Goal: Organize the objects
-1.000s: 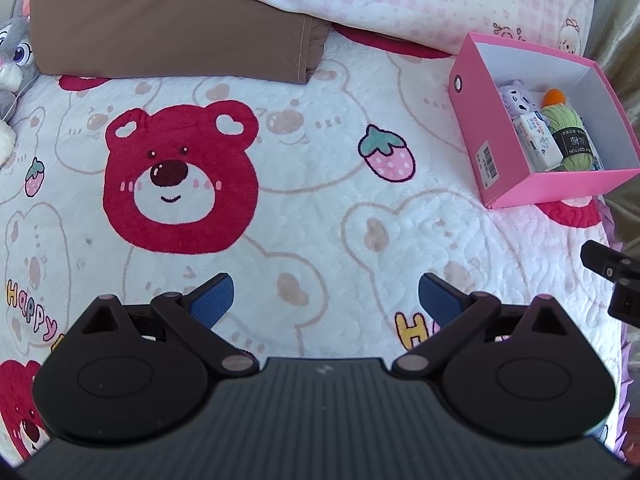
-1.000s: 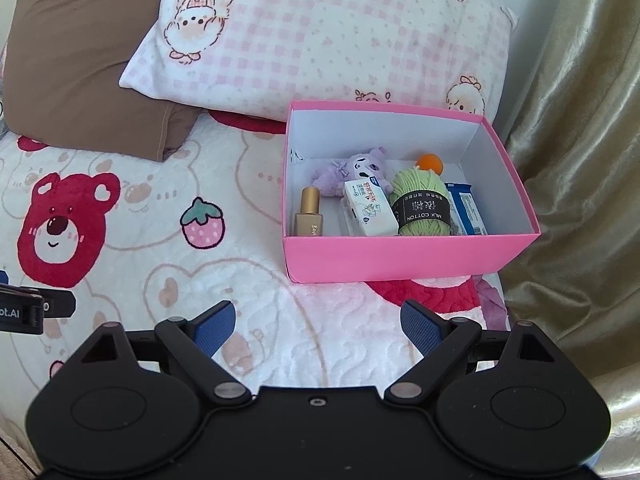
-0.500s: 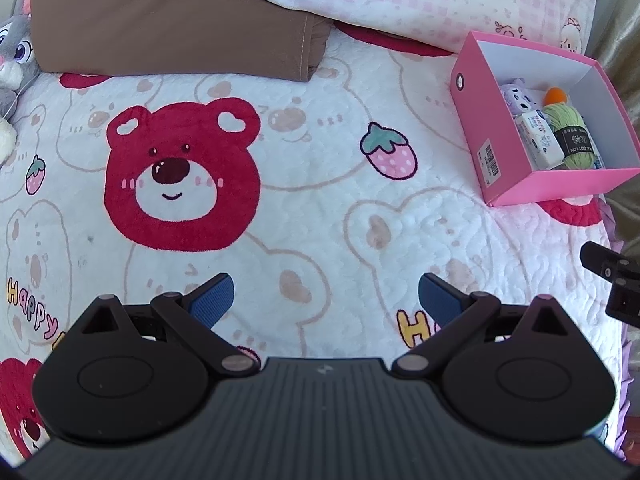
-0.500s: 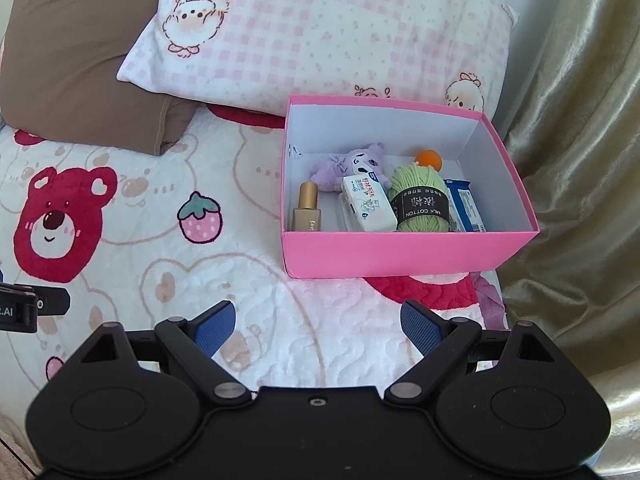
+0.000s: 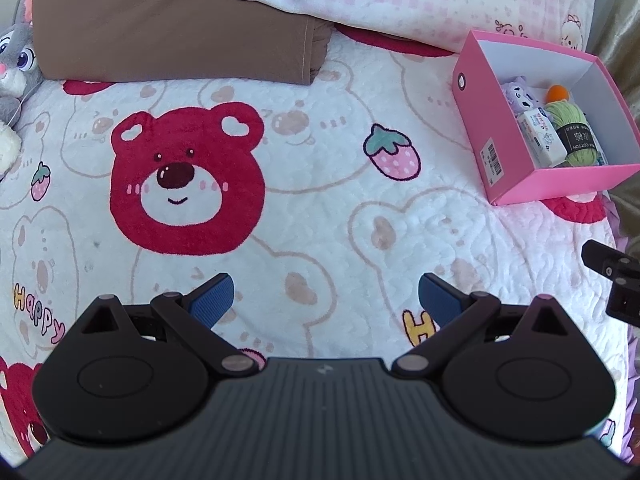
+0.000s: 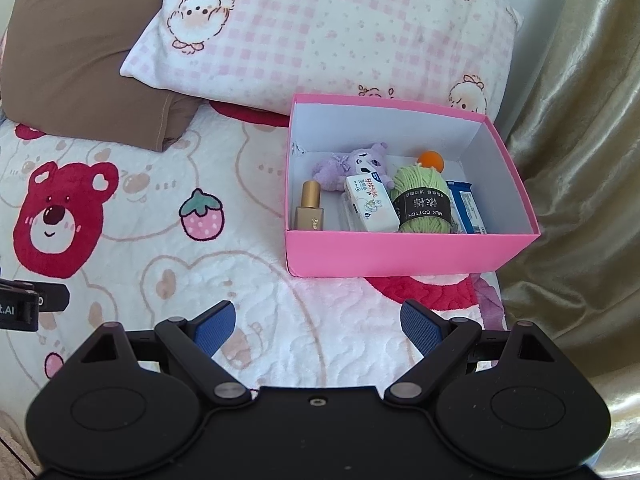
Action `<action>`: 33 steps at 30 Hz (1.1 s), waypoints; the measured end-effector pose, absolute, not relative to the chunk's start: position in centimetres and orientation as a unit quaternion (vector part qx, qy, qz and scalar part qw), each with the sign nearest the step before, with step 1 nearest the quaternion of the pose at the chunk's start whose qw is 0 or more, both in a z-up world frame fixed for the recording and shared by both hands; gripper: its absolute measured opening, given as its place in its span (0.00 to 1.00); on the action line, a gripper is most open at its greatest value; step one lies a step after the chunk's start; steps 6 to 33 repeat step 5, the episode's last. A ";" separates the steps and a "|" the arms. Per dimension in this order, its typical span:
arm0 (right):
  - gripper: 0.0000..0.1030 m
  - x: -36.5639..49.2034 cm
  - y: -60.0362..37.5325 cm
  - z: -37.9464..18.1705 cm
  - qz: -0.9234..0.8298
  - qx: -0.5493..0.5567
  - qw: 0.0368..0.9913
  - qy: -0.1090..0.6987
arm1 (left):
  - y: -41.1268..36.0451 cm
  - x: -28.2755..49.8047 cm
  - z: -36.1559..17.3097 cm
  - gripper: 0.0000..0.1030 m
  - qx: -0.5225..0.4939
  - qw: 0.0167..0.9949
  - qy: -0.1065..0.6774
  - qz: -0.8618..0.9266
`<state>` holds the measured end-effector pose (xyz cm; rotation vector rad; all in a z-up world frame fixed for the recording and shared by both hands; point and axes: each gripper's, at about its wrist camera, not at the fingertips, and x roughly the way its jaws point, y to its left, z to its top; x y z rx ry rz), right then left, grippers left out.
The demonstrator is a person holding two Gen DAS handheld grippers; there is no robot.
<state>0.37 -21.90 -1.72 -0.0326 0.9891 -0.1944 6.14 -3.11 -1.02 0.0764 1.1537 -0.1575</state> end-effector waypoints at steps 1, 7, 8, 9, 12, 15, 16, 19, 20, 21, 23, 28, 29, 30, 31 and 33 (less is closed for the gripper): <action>0.89 0.4 -21.9 -1.7 -0.093 -0.016 0.875 0.474 | -3.1 6.2 -1.0 0.97 0.038 0.835 0.543 -0.074; 0.89 0.4 -21.9 -1.7 -0.093 -0.018 0.874 0.476 | -3.1 6.2 -0.9 0.97 0.038 0.835 0.544 -0.079; 0.89 0.4 -21.9 -1.7 -0.093 -0.018 0.874 0.476 | -3.1 6.2 -0.9 0.97 0.038 0.835 0.544 -0.079; 0.89 0.4 -21.9 -1.7 -0.093 -0.018 0.874 0.476 | -3.1 6.2 -0.9 0.97 0.038 0.835 0.544 -0.079; 0.89 0.4 -21.9 -1.7 -0.093 -0.018 0.874 0.476 | -3.1 6.2 -0.9 0.97 0.038 0.835 0.544 -0.079; 0.89 0.4 -21.9 -1.7 -0.093 -0.018 0.874 0.476 | -3.1 6.2 -0.9 0.97 0.038 0.835 0.544 -0.079; 0.89 0.4 -21.9 -1.7 -0.093 -0.018 0.874 0.476 | -3.1 6.2 -0.9 0.97 0.038 0.835 0.544 -0.079; 0.89 0.4 -21.9 -1.7 -0.093 -0.018 0.874 0.476 | -3.1 6.2 -0.9 0.97 0.038 0.835 0.544 -0.079; 0.89 0.4 -21.9 -1.7 -0.093 -0.018 0.874 0.476 | -3.1 6.2 -0.9 0.97 0.038 0.835 0.544 -0.079; 0.89 0.4 -21.9 -1.7 -0.093 -0.018 0.874 0.476 | -3.1 6.2 -0.9 0.97 0.038 0.835 0.544 -0.079; 0.89 0.4 -21.9 -1.7 -0.093 -0.018 0.874 0.476 | -3.1 6.2 -0.9 0.97 0.038 0.835 0.544 -0.079; 0.89 0.4 -21.9 -1.7 -0.093 -0.018 0.874 0.476 | -3.1 6.2 -0.9 0.97 0.038 0.835 0.544 -0.079; 0.89 0.4 -21.9 -1.7 -0.093 -0.018 0.874 0.476 | -3.1 6.2 -0.9 0.97 0.038 0.835 0.544 -0.079; 0.89 0.4 -21.9 -1.7 -0.093 -0.018 0.874 0.476 | -3.1 6.2 -0.9 0.97 0.038 0.835 0.544 -0.079; 0.89 0.4 -21.9 -1.7 -0.093 -0.018 0.874 0.476 | -3.1 6.2 -0.9 0.97 0.038 0.835 0.544 -0.079; 0.89 0.4 -21.9 -1.7 -0.093 -0.018 0.874 0.476 | -3.1 6.2 -0.9 0.97 0.038 0.835 0.544 -0.079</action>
